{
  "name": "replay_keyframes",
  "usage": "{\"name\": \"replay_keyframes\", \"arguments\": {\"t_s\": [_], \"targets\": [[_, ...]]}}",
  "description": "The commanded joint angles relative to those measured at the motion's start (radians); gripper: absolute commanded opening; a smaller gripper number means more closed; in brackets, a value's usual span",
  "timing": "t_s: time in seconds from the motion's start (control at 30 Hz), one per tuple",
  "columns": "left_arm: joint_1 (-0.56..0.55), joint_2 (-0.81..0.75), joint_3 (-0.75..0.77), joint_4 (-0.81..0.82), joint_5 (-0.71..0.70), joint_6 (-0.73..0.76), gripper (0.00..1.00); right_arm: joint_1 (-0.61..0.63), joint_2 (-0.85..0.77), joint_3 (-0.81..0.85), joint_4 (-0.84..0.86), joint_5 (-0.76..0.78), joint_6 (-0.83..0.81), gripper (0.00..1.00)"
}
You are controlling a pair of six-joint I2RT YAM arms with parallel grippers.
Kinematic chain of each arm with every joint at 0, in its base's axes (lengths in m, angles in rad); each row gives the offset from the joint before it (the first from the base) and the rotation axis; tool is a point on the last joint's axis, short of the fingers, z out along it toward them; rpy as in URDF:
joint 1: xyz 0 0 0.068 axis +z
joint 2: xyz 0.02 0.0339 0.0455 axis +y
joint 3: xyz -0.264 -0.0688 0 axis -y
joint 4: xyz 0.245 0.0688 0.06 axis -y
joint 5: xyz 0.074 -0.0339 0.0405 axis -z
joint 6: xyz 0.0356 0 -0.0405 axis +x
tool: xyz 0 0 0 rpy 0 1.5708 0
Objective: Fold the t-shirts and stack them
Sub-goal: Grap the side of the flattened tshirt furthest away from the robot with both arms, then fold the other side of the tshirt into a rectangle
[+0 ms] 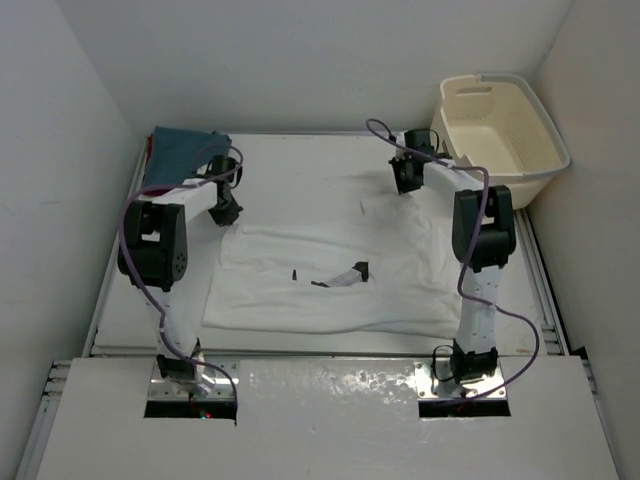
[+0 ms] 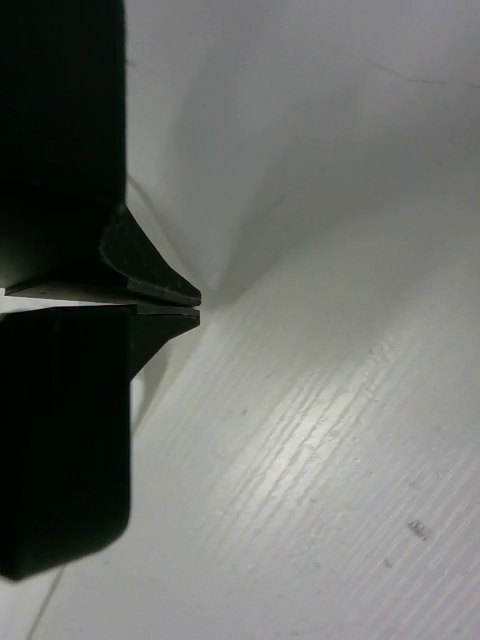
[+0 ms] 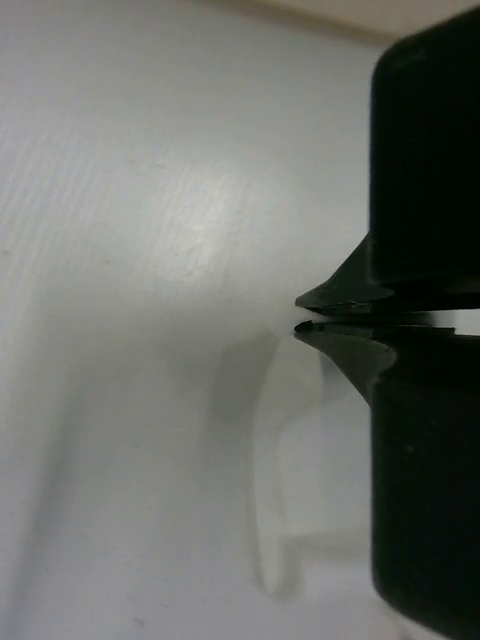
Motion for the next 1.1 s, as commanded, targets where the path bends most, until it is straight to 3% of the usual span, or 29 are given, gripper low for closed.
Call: {"name": "replay_keyframes", "arguments": {"t_s": [0.0, 0.33, 0.67, 1.07], "targets": [[-0.008, -0.132, -0.038, 0.070, 0.029, 0.026, 0.00, -0.003, -0.245, -0.115, 0.076, -0.004, -0.112, 0.00], [-0.036, -0.307, -0.210, 0.122, 0.012, 0.019, 0.00, 0.004, -0.718, -0.612, 0.133, 0.057, -0.119, 0.00], [-0.041, -0.548, -0.422, 0.114, -0.030, -0.050, 0.00, 0.009, -1.078, -0.849, 0.009, 0.247, -0.084, 0.00], [-0.041, -0.628, -0.555, 0.070, -0.084, -0.135, 0.00, 0.007, -1.329, -1.040, -0.157, 0.393, 0.083, 0.00]]}}
